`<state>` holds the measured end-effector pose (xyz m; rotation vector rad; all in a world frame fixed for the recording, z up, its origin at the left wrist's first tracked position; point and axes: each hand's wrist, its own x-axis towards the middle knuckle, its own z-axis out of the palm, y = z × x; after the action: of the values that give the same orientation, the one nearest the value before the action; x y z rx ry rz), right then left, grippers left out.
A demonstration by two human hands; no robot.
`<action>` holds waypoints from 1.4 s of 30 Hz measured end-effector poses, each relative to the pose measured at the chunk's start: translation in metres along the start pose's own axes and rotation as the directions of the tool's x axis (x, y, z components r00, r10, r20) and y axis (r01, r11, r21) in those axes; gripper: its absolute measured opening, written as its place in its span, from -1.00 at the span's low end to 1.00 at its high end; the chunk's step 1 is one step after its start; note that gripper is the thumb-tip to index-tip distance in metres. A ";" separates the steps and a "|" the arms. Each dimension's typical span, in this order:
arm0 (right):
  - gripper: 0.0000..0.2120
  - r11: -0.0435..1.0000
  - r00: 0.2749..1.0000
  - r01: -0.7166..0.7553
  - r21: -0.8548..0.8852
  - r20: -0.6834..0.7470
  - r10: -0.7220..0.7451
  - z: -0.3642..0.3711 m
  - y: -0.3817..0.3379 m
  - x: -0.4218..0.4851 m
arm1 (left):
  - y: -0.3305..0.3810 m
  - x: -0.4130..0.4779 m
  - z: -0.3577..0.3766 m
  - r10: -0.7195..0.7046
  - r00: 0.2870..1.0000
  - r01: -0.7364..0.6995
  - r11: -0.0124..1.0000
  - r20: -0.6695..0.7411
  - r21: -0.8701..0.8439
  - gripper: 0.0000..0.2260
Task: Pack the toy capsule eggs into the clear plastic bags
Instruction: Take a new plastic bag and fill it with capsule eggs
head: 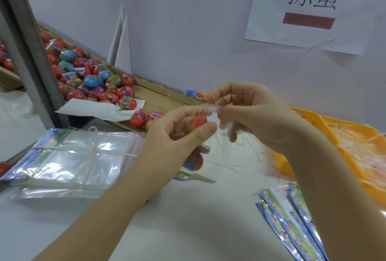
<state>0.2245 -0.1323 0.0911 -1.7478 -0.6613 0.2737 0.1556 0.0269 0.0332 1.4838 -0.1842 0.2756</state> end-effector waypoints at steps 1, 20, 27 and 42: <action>-0.73 0.999 1.000 -0.002 0.035 0.009 0.002 -0.001 0.001 0.001 | 0.000 0.000 0.000 -0.004 1.000 0.004 1.000 -0.029 -0.017 -0.75; -0.32 0.983 0.996 -0.078 0.169 0.065 0.068 0.013 0.022 0.008 | 0.000 0.013 -0.011 -0.085 0.962 0.009 0.959 -0.259 -0.283 -0.81; -0.69 0.992 0.999 -0.015 -0.124 0.044 0.021 0.035 0.022 0.006 | -0.005 0.016 -0.015 -0.062 0.950 -0.007 0.976 -0.307 -0.217 -0.90; -0.84 0.976 0.953 -0.042 0.214 -0.284 0.103 0.026 0.047 0.042 | -0.001 0.020 -0.025 -0.109 0.915 -0.015 0.953 -0.388 -0.302 -0.90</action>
<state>0.2591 -0.0948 0.0455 -1.5739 -0.3393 0.1228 0.1741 0.0528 0.0362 1.1000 0.1379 0.4850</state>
